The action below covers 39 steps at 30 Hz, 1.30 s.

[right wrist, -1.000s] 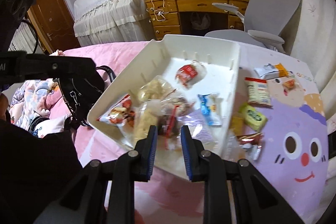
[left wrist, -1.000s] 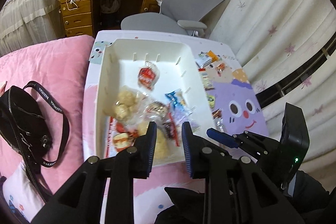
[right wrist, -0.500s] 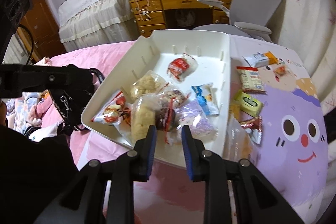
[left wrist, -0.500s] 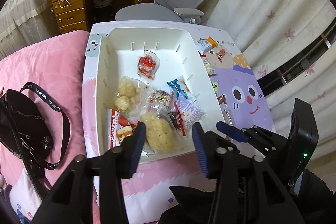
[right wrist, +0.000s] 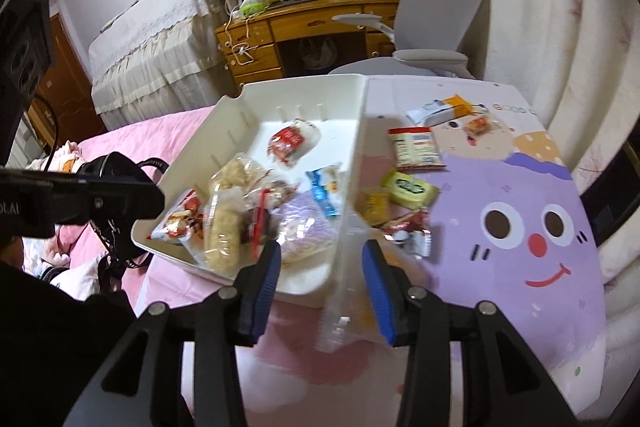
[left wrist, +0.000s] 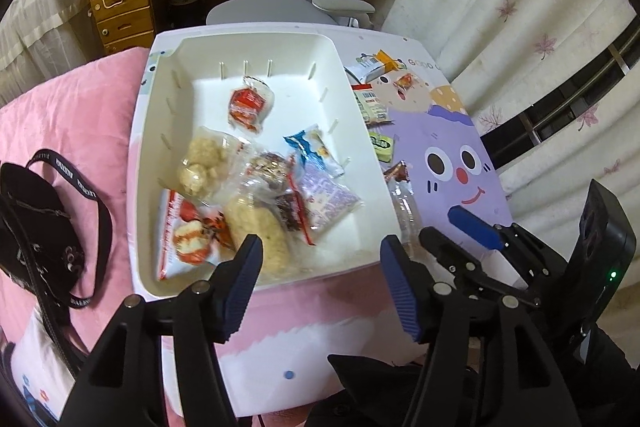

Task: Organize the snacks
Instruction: 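Withdraw both open grippers from above the tray, then reach the left gripper to the clear yellow-cake bag while the right reaches the brown candy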

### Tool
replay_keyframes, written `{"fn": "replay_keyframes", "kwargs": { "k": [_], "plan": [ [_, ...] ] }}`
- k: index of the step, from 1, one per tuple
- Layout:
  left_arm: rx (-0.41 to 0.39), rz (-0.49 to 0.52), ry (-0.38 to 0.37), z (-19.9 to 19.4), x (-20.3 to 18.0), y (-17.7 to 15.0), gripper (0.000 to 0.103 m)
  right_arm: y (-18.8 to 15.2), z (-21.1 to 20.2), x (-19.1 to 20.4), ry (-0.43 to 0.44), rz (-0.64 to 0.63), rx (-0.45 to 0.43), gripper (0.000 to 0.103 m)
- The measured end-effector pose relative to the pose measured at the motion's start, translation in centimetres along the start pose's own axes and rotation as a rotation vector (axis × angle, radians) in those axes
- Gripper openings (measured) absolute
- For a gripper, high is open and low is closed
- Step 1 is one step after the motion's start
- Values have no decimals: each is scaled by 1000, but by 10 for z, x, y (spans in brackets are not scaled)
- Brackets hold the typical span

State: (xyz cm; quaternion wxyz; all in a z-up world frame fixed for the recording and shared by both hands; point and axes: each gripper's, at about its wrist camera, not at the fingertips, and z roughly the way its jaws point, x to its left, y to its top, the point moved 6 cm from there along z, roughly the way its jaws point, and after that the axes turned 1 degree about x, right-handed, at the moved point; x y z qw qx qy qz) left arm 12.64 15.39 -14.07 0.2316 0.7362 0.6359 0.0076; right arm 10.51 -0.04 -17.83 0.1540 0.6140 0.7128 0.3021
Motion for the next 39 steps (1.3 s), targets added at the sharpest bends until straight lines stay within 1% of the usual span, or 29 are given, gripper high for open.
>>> {"fn": "replay_keyframes", "kwargs": {
  "k": [5, 9, 14, 18, 20, 23, 26, 29, 31, 33, 36, 39],
  "plan": [
    [1, -58, 23, 6, -23, -5, 69, -2, -3, -30, 28, 11, 33, 46],
    [-7, -123, 45, 12, -41, -10, 70, 0, -4, -53, 72, -27, 65, 46],
    [-23, -215, 75, 21, -65, -19, 76, -1, -4, -74, 131, -91, 101, 47],
    [-28, -288, 96, 32, -81, -28, 79, -3, -3, -91, 170, -136, 132, 52],
    [-34, -324, 107, 37, -87, -32, 83, -2, -2, -99, 193, -152, 144, 54],
    [-34, -370, 128, 47, -93, -38, 85, -3, 2, -110, 229, -170, 168, 56],
    [-10, -396, 140, 61, -98, -42, 89, -1, 7, -118, 261, -167, 195, 58],
    [26, -394, 151, 75, -102, -44, 90, 3, 13, -124, 294, -150, 218, 61],
    [47, -396, 156, 84, -102, -46, 91, 6, 20, -126, 329, -116, 241, 63],
    [64, -401, 158, 95, -101, -46, 91, 10, 29, -128, 341, -96, 258, 66],
    [81, -413, 162, 109, -98, -46, 91, 15, 44, -129, 352, -66, 288, 67],
    [84, -427, 155, 120, -95, -48, 91, 19, 57, -126, 356, -72, 298, 67]
  ]
}}
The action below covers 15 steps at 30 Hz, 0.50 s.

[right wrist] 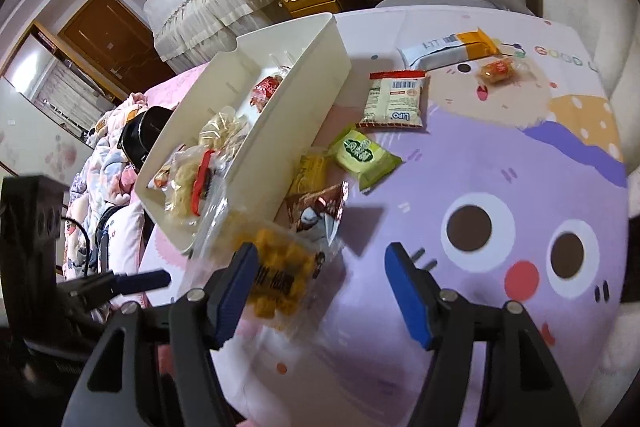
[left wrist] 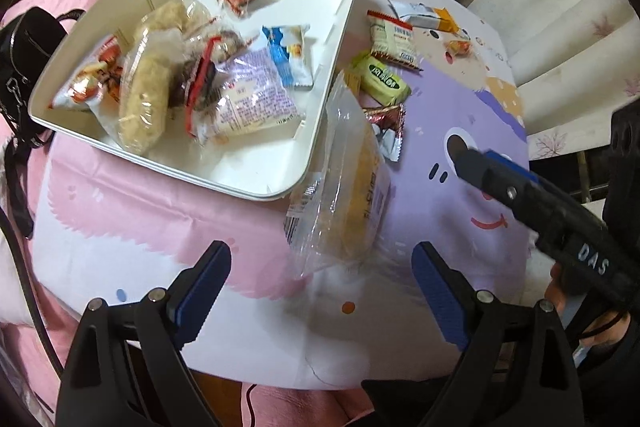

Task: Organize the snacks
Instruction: 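Reach the left gripper to the clear yellow-cake bag while the right reaches the brown candy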

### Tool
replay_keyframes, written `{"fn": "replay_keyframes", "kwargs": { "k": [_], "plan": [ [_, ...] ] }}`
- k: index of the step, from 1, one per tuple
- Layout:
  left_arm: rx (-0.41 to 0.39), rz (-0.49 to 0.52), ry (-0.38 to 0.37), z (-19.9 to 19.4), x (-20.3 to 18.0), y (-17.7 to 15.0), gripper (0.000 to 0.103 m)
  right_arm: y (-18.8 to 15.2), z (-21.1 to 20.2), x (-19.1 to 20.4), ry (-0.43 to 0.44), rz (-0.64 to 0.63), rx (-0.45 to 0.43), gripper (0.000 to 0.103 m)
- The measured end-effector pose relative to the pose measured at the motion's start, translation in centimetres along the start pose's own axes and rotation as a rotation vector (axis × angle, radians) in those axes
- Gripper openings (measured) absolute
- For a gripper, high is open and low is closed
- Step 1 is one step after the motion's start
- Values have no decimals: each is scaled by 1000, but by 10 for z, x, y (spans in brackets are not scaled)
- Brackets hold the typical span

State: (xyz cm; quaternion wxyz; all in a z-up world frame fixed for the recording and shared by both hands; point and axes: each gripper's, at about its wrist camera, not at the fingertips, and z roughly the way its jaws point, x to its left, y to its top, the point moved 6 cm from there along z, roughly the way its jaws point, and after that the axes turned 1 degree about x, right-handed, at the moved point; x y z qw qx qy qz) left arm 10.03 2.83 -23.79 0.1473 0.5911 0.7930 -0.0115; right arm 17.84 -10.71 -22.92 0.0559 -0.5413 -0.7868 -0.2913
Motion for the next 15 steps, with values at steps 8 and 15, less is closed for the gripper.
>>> {"fn": "replay_keyframes", "kwargs": {
  "k": [8, 15],
  "plan": [
    [-34, -34, -50, 26, 3, 8, 91, 16, 41, -4, 21, -21, 55, 66],
    [-67, -88, -66, 39, 5, 19, 91, 27, 67, -4, 11, -62, 118, 66]
  ]
}}
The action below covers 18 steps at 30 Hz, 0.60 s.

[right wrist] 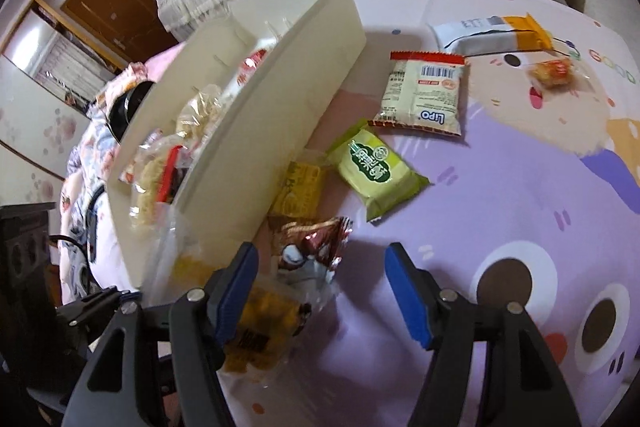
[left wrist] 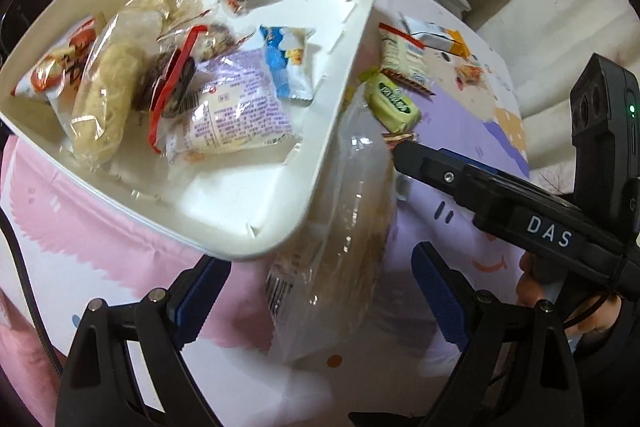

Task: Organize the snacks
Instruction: 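Reach the left gripper to the clear yellow-cake bag while the right reaches the brown candy, then grasp the clear yellow-cake bag with the left gripper while the right grasps the brown candy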

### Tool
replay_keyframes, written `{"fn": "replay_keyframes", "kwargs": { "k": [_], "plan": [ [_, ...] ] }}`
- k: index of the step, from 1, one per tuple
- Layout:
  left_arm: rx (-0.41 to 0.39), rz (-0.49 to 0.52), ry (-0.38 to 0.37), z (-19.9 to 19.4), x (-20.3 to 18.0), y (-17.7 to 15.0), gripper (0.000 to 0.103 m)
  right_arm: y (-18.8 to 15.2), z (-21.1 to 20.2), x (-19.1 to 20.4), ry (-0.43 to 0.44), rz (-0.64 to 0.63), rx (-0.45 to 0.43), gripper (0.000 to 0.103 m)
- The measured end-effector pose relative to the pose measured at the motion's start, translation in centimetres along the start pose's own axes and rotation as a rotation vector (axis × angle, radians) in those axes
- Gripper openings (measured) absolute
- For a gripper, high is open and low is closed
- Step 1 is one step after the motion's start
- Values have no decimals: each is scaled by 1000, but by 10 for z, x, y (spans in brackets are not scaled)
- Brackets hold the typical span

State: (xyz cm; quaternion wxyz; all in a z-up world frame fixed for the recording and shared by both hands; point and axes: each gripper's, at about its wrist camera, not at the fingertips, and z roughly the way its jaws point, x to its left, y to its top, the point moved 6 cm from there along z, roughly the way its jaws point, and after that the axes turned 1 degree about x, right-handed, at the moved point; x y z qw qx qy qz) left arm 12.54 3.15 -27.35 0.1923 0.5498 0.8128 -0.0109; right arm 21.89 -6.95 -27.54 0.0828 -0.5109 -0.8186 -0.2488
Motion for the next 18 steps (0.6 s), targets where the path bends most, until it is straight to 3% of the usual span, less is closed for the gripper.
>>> {"fn": "replay_keyframes", "kwargs": {
  "k": [5, 15, 18],
  "plan": [
    [-2, -36, -9, 9, 3, 0, 91, 4, 15, 1, -4, -38, 53, 65],
    [22, -115, -57, 23, 2, 1, 84, 4, 31, 10, 18, -84, 121, 45],
    [31, -135, -70, 30, -1, 2, 72, 3, 33, 12, 15, -95, 132, 39]
  ]
}}
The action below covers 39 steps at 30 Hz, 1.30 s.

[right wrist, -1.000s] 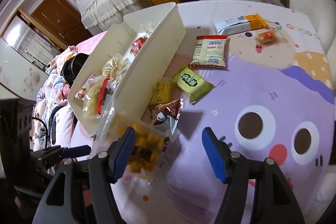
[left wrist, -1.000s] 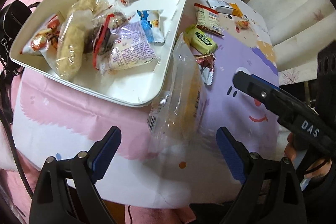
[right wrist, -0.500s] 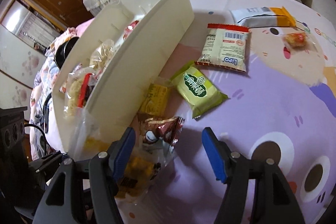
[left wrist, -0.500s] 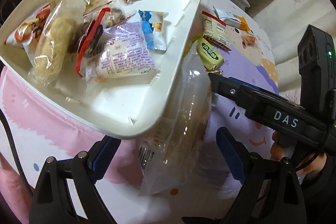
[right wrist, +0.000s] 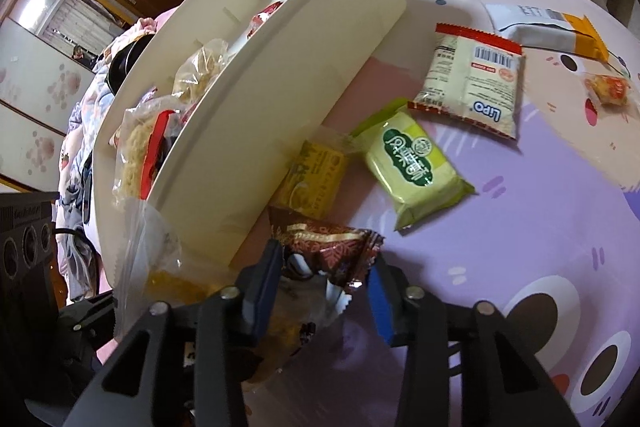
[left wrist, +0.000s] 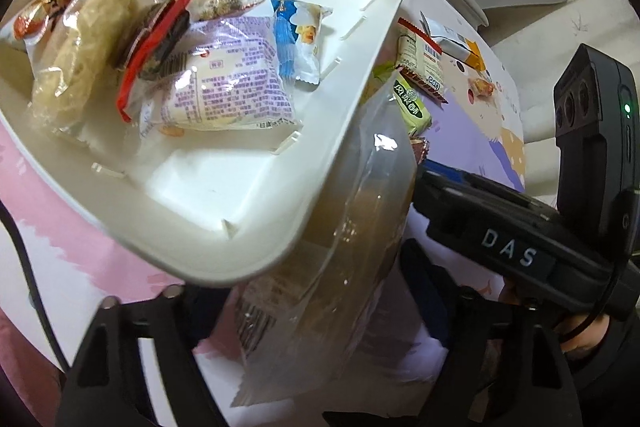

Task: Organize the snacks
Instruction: 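Grasp the clear yellow-cake bag with the left gripper while the right grasps the brown candy, then carry the yellow-cake bag and brown candy into the white tray and release both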

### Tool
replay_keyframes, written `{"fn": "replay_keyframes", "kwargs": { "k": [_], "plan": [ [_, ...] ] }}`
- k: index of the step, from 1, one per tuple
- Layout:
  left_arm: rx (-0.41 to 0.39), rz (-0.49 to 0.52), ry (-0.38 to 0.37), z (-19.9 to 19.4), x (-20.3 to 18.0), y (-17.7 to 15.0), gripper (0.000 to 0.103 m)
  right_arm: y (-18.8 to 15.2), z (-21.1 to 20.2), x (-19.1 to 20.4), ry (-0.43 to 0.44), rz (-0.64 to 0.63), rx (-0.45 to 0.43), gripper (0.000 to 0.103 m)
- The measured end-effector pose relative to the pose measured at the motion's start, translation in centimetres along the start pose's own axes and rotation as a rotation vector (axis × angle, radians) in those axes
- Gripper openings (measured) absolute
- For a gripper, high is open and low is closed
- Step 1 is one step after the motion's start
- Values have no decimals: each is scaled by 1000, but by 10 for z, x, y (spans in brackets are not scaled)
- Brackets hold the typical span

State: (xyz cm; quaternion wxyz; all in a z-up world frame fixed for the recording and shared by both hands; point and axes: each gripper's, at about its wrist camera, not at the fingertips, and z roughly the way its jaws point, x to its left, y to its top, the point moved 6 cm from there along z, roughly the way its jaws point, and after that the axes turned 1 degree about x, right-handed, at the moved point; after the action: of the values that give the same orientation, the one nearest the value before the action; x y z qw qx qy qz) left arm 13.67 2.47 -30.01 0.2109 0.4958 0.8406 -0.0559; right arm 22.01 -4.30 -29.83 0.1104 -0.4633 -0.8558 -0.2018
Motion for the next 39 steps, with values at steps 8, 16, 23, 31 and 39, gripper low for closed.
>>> {"fn": "replay_keyframes", "kwargs": {
  "k": [8, 16, 23, 31, 39],
  "plan": [
    [2, -42, -47, 5, -3, 0, 50, 3, -1, 2, 14, 9, -18, 28],
    [9, -23, -13, 2, -10, -3, 46, 2, -11, 9, 8, -25, -48, 22],
    [19, -32, -8, -6, -13, -17, 43, -1, -27, 8, -3, -19, -83, 22],
    [15, 18, 32, -28, -19, -35, 42, -11, -48, 5, -11, 15, -112, 22],
    [-3, 119, 11, -69, -30, -43, 42, -23, -77, 14, -11, 33, -148, 22]
  ]
}}
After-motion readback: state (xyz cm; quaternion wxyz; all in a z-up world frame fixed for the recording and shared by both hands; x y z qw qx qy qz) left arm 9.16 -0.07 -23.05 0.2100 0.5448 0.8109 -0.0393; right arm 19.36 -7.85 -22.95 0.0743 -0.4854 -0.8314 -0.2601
